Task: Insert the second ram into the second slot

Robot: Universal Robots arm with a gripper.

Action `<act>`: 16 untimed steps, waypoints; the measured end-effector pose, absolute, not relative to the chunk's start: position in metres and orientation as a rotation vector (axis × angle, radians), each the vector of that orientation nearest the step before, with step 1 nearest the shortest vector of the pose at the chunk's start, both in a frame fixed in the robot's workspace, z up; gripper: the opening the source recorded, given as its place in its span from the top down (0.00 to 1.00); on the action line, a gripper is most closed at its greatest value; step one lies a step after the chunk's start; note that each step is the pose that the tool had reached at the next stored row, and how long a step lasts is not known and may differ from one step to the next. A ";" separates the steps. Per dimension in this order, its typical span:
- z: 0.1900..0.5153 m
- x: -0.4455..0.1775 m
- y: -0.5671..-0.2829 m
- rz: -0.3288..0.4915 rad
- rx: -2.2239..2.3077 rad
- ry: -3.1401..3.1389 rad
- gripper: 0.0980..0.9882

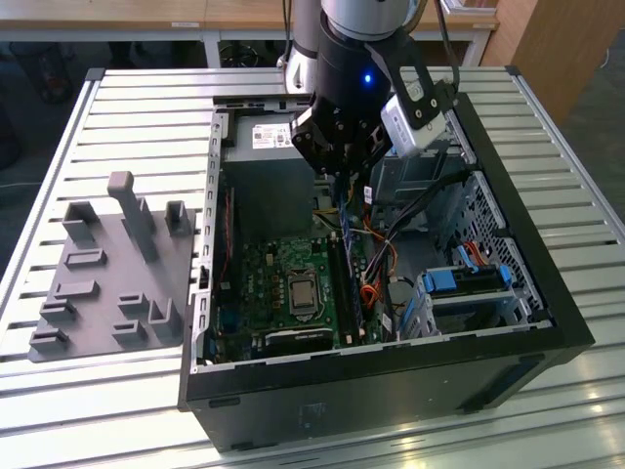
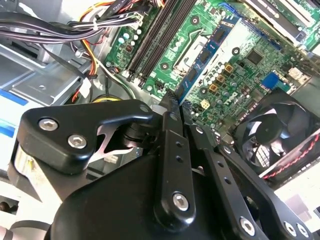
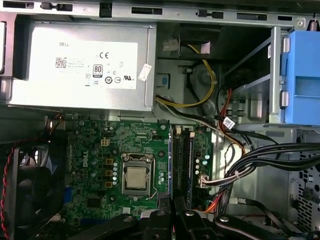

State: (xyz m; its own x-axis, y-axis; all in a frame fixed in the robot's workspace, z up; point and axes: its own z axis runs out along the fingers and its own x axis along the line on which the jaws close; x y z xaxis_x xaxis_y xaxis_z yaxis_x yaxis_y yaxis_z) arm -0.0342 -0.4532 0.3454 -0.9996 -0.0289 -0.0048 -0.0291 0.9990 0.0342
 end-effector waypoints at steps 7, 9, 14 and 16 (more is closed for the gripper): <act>0.340 -0.034 -0.453 0.054 -0.050 3.137 0.96; 0.339 -0.034 -0.453 0.054 -0.056 3.137 0.96; 0.337 -0.034 -0.453 0.054 -0.065 3.137 0.96; 0.337 -0.034 -0.453 0.054 -0.067 3.137 0.96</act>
State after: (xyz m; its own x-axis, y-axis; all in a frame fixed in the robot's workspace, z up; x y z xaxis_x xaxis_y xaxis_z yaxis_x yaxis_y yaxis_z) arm -0.0342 -0.4532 0.3366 -0.9991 -0.0425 -0.0038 -0.0426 0.9985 0.0342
